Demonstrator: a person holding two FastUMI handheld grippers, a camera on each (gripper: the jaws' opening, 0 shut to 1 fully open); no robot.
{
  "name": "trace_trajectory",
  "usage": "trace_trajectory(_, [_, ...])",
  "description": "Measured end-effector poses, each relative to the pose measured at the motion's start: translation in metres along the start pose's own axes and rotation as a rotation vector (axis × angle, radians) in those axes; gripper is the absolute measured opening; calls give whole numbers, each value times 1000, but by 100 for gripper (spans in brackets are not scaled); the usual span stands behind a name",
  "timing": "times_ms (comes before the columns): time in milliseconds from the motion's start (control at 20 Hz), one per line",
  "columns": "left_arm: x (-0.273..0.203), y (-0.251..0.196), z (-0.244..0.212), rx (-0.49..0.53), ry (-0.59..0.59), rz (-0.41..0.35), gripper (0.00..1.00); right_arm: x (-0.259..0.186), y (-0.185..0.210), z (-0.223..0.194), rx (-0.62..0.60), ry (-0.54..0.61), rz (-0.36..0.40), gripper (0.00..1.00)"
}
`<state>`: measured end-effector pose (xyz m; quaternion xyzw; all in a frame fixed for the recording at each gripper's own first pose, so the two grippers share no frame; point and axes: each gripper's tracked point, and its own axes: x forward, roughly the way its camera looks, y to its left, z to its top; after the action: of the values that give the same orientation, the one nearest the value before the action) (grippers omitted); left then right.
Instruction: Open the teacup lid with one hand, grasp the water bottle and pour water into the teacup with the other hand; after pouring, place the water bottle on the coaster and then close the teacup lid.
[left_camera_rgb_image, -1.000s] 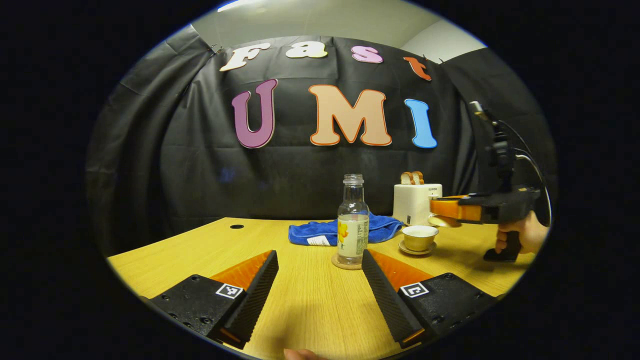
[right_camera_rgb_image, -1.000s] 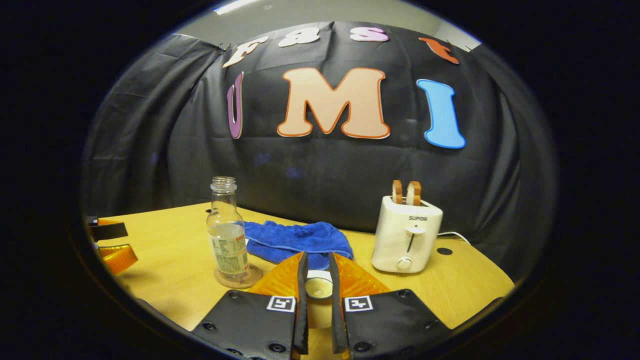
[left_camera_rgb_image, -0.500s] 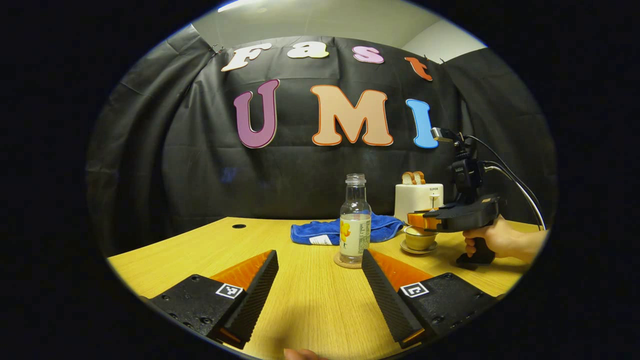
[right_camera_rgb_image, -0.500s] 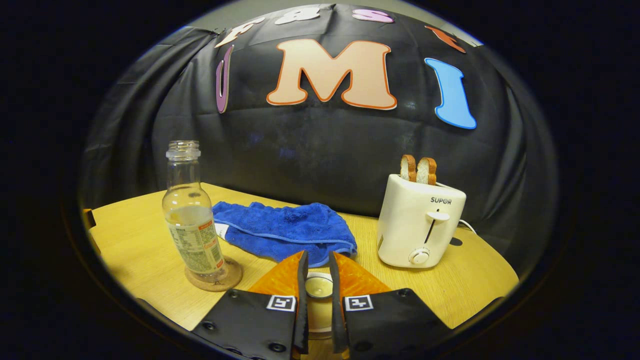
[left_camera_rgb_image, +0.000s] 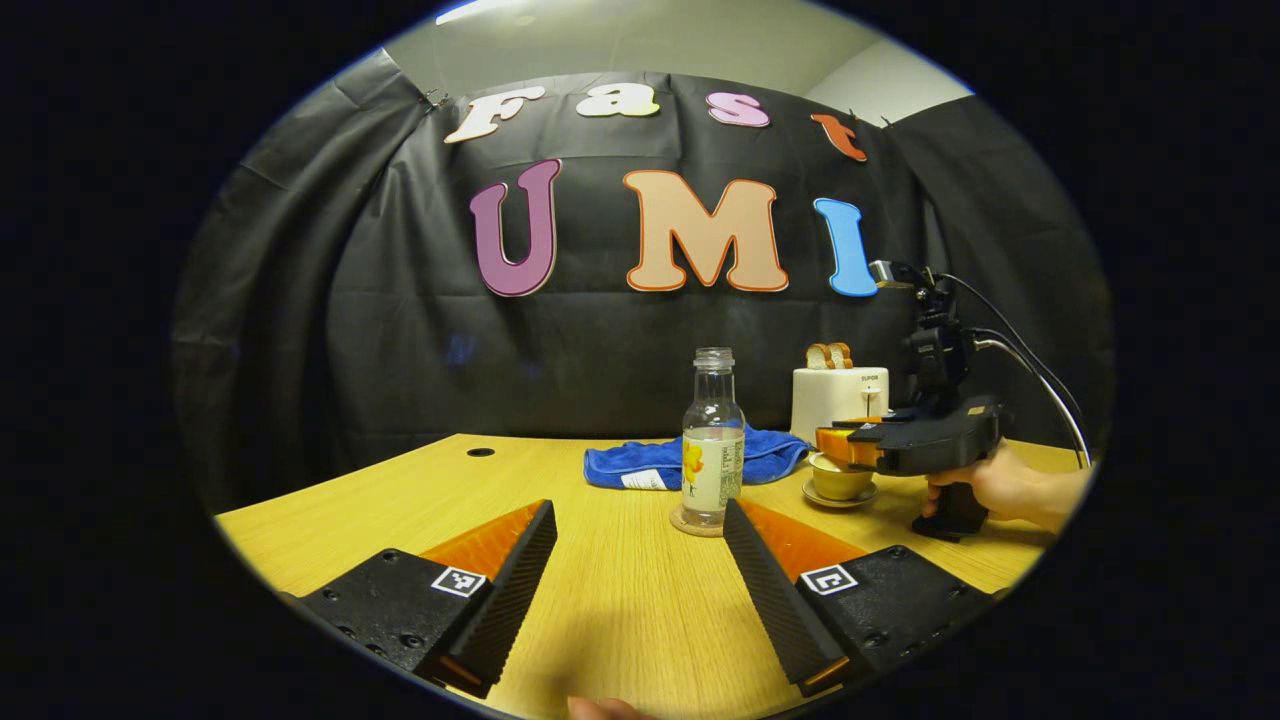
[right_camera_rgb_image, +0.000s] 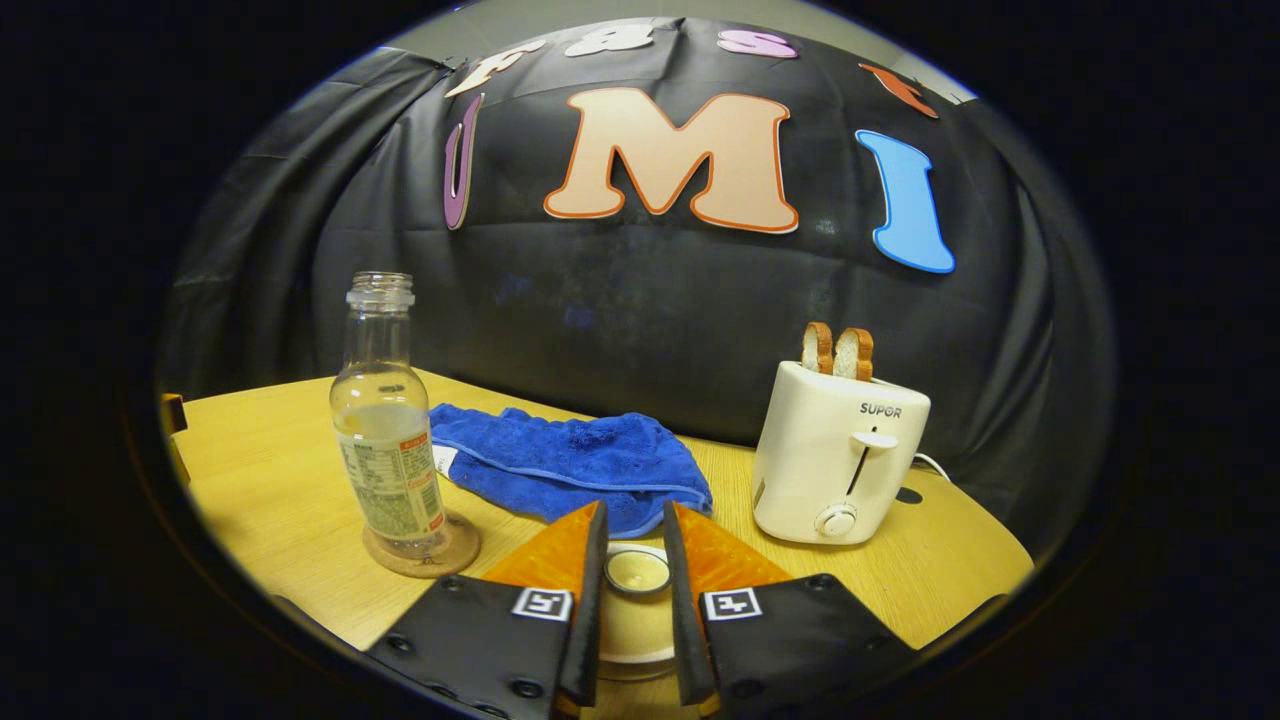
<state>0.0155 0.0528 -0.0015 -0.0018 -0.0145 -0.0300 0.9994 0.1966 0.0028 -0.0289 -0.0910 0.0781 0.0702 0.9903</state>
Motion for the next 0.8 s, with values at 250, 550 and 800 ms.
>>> trace_trajectory(250, [0,0,-1,0,1,1,98,-4,-2,8,12,-41,-10,94])
trace_trajectory(550, [-2,6,2,-1,6,42,98,-41,-5,15,164,-137,-63,94])
trace_trajectory(800, [1,-11,2,-1,8,39,98,-94,2,13,180,-146,-127,99])
